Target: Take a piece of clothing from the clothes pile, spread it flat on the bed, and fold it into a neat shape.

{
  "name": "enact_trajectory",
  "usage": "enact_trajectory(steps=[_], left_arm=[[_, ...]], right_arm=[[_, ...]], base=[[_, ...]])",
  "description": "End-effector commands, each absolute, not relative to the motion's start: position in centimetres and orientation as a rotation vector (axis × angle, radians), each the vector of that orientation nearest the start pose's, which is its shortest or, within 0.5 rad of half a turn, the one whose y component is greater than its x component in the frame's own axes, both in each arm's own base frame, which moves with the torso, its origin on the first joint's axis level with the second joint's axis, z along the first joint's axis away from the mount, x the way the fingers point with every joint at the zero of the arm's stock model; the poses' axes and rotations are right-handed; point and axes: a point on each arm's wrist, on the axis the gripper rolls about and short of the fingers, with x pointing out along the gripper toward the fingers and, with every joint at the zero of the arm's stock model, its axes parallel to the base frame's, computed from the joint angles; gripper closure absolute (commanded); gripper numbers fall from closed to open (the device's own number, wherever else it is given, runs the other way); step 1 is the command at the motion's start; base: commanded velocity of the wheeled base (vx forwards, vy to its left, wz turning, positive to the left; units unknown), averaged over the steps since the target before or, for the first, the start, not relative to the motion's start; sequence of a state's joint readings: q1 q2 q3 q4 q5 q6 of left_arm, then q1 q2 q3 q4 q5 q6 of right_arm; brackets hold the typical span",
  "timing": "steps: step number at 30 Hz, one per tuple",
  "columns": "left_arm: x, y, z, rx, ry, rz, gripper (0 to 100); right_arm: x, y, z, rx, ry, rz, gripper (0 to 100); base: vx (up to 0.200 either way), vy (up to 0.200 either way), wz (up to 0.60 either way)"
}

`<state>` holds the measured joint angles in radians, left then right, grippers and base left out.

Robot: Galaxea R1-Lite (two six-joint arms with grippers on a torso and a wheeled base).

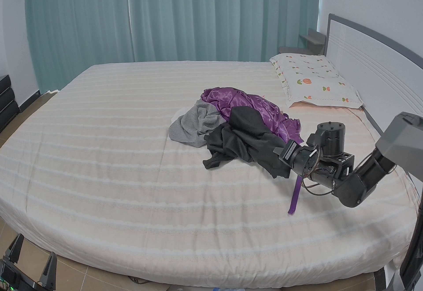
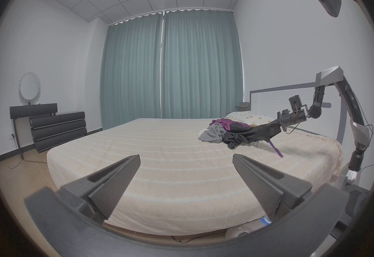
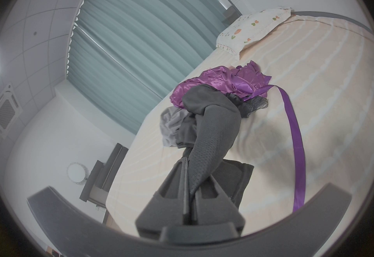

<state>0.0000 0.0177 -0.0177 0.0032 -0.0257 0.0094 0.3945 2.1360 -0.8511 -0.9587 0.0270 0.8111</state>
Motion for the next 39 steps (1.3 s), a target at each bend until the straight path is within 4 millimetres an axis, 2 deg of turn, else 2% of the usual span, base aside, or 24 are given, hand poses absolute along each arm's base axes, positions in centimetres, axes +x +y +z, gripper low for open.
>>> enact_trajectory(steps=[1, 2, 3, 5, 13, 19, 20, 21, 22, 23, 24, 26, 36, 37, 38, 39], left_arm=[[-2.3, -0.1, 7.5, 0.009, 0.003, -0.026, 0], [-2.3, -0.1, 7.5, 0.009, 0.003, -0.026, 0], [-2.3, -0.1, 7.5, 0.009, 0.003, -0.026, 0], [-2.3, -0.1, 7.5, 0.009, 0.0, -0.032, 0], [-2.3, 0.0, 7.6, 0.041, -0.004, -0.021, 0], [-2.3, -0.1, 7.7, 0.052, -0.009, -0.034, 0], [-2.5, -0.1, 8.6, 0.039, -0.045, -0.034, 0], [-3.1, -0.1, 11.2, 0.011, -0.117, -0.035, 0], [-3.3, -0.1, 12.1, -0.004, -0.132, -0.036, 0], [-3.3, -0.1, 16.0, -0.077, -0.159, -0.048, 0], [-3.1, -0.1, 16.6, -0.095, -0.148, -0.053, 0], [-2.2, -0.2, 17.8, -0.068, -0.101, -0.093, 0], [5.3, -0.7, 17.0, -0.065, 0.285, -0.257, 0], [5.3, -0.7, 17.0, -0.065, 0.285, -0.257, 0], [7.4, -0.8, 16.9, -0.067, 0.355, -0.272, 0], [7.9, -0.9, 16.8, -0.068, 0.371, -0.273, 0]], right_arm=[[30.7, 14.4, 11.8, 0.754, 0.405, 0.351, 100], [29.6, 14.4, 12.4, 0.755, 0.397, 0.369, 100], [29.5, 14.3, 12.4, 0.755, 0.399, 0.368, 100], [28.4, 14.2, 13.7, 0.764, 0.355, 0.405, 100], [27.0, 14.7, 16.9, 0.791, 0.244, 0.494, 100], [26.1, 15.5, 17.6, 0.795, 0.226, 0.567, 100], [26.0, 15.5, 17.6, 0.796, 0.223, 0.57, 100], [26.0, 15.5, 17.6, 0.797, 0.22, 0.571, 100], [26.0, 15.5, 17.6, 0.797, 0.218, 0.572, 100], [26.0, 15.5, 17.7, 0.798, 0.216, 0.573, 100], [26.0, 15.5, 17.6, 0.798, 0.217, 0.573, 100], [25.9, 15.5, 17.5, 0.797, 0.222, 0.572, 100], [26.0, 15.4, 17.0, 0.784, 0.24, 0.561, 100], [26.0, 15.4, 17.0, 0.784, 0.24, 0.561, 100], [26.3, 15.5, 16.8, 0.783, 0.243, 0.556, 100], [26.4, 15.6, 16.7, 0.783, 0.244, 0.555, 100]], base=[[0.0, 0.0, 0.0], [0.0, 0.0, 0.0], [0.0, 0.0, 0.0], [0.0, 0.0, 0.0], [0.0, 0.0, 0.0], [0.0, 0.0, 0.0], [0.0, 0.0, 0.0], [0.0, 0.0, 0.0], [0.0, 0.0, 0.0], [0.0, 0.0, 0.0], [0.0, 0.0, 0.0], [0.0, 0.0, 0.0], [0.0, 0.0, 0.0], [0.0, 0.0, 0.0], [0.0, 0.0, 0.0], [0.0, 0.0, 0.0]])
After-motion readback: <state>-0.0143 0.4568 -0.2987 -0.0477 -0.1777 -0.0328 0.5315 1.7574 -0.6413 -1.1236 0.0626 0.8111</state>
